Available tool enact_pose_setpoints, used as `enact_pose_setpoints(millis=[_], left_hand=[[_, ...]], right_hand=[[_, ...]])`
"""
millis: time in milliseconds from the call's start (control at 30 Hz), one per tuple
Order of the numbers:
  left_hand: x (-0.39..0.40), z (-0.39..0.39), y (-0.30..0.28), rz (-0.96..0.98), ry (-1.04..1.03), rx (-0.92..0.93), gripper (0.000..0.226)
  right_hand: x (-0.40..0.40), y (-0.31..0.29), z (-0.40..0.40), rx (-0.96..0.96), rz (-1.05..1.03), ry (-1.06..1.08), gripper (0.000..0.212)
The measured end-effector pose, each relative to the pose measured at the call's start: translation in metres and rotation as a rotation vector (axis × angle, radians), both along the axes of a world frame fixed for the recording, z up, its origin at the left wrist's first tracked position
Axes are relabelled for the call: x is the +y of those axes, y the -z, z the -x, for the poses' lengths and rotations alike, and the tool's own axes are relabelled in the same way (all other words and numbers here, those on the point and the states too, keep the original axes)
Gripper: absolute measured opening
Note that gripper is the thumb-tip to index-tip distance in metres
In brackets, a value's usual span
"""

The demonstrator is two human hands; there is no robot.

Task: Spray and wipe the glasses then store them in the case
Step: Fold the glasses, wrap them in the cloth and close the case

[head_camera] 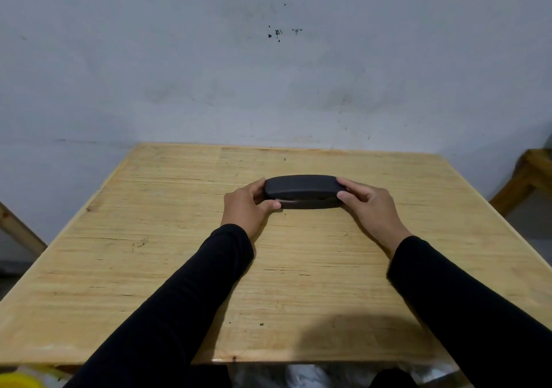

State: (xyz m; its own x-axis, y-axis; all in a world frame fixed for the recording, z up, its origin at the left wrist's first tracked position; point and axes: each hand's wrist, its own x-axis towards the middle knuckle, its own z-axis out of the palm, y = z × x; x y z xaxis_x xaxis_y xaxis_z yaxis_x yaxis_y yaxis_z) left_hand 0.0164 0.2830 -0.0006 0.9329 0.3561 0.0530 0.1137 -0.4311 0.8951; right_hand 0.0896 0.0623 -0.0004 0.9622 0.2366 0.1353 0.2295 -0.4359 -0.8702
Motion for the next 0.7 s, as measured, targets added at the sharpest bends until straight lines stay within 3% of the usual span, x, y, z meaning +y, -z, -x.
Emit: enact_pose_setpoints(millis=[100,467,700], left_hand=[[-0.001,0.000,0.001,-0.007,-0.012,0.003,0.060],[0.001,-0.009,0.002,-0.046,-0.034,-0.001,0.056],[0.014,-0.060,-0.002,-0.103,-0.101,-0.020,0.051]], right_hand=[[0.001,0.002,0.006,-0.041,0.087,0.013,0.037],[0.019,0.001,0.007,-0.015,0.099,0.136,0.048],[0.042,-0.011,-0.034,0.014,-0.003,0.184,0.047]])
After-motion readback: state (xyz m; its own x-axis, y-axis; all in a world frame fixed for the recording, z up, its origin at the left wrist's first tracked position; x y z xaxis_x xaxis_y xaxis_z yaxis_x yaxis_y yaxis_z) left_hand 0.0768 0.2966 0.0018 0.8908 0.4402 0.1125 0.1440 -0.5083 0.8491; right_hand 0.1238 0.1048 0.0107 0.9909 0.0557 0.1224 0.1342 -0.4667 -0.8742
